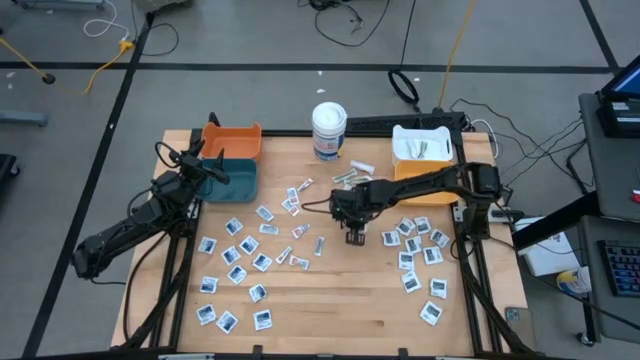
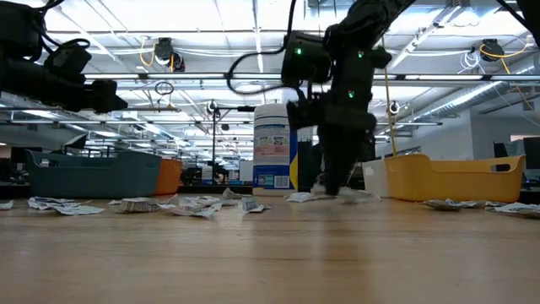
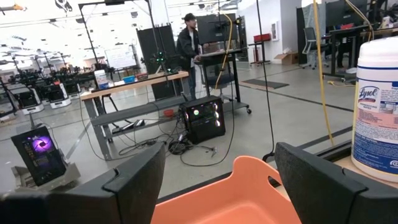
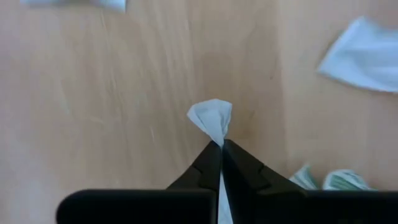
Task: Pick & Place First Aid Supplies
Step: Put the green bandage into the white bin
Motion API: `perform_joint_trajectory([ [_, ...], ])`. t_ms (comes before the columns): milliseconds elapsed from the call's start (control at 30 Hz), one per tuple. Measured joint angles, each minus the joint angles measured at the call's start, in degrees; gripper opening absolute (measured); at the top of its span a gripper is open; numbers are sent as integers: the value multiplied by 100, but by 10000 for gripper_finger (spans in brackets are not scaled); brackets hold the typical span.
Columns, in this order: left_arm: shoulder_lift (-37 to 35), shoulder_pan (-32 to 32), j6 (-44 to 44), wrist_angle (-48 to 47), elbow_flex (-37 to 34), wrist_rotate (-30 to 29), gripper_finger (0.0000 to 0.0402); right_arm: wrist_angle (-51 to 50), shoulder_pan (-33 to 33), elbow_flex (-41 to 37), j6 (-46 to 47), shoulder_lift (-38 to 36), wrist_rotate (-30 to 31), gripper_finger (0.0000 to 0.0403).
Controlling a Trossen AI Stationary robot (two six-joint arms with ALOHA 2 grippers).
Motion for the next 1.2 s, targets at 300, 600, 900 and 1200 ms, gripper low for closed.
perform_joint_trajectory([
  [300,0,0,0,0,0,0,308,-804,-315,224,1221,-603,269,1],
  [600,-2,-1,0,0,0,0,308,-1301,-580,225,2618,-1131,611,1],
  [900,-2,-1,0,0,0,0,308,-1288,-1212,80,3077,-1636,943,0],
  [1200,-2,0,0,0,0,0,308,-1276,-2503,-256,2697,-1933,1241,0],
])
